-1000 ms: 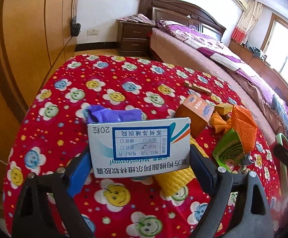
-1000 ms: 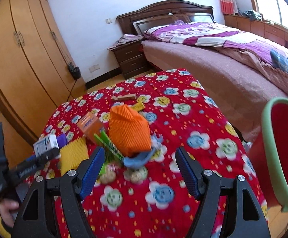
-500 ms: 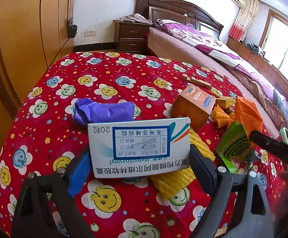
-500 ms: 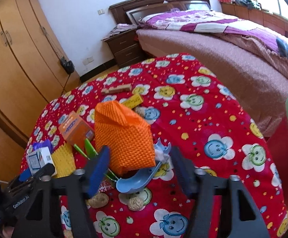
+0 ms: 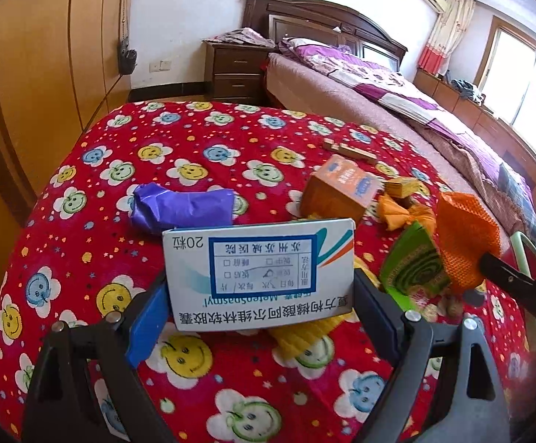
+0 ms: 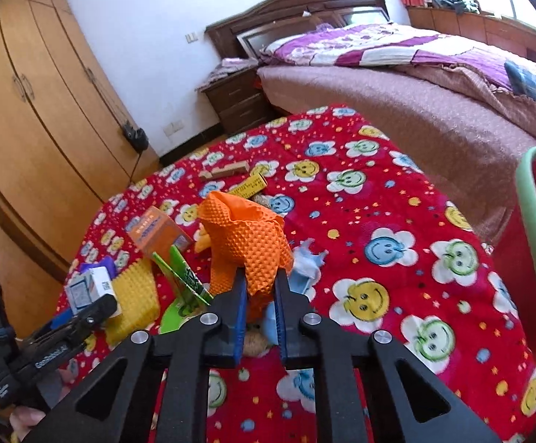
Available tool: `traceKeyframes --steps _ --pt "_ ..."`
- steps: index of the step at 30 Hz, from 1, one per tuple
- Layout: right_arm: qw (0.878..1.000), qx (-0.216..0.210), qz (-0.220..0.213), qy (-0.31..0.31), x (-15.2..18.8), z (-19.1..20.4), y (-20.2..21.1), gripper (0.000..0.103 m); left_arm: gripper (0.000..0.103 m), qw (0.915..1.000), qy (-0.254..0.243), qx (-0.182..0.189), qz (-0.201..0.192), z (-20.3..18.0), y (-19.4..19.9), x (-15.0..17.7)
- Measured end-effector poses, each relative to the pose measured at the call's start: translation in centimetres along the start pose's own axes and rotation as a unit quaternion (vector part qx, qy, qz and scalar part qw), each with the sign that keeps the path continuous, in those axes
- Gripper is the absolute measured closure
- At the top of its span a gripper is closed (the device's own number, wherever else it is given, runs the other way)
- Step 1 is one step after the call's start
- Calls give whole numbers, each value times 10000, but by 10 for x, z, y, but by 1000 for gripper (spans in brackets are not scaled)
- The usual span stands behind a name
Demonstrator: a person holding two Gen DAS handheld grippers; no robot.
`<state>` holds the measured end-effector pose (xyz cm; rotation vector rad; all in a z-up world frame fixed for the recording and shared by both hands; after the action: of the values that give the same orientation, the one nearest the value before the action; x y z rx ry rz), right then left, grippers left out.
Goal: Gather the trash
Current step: 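Grasp and lift the orange mesh bag with the right tool, then carry the medicine box and orange mesh bag over the red bucket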
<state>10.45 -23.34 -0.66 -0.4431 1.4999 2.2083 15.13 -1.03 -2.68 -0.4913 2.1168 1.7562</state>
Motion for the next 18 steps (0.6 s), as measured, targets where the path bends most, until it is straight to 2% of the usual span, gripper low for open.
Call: traceKeyframes --steps 9,18 --pt "9987 -98 -491 -91 17 -7 48 92 12 9995 -205 216 -40 -24 22 14" --pt "9964 -177 -764 -317 37 -22 83 92 12 9976 -460 514 -59 -48 46 32"
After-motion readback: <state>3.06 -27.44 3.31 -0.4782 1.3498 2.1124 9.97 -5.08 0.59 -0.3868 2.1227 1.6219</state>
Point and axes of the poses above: each gripper's, at about its wrist camera, not at the fingertips, and y roughly against the way its jaws point, z to its left, x to its underside, the point moved 5 cm from there along -y, roughly the way its jaws point, and after that the axes turned 15 degrees about z, right-handed, at the moved point
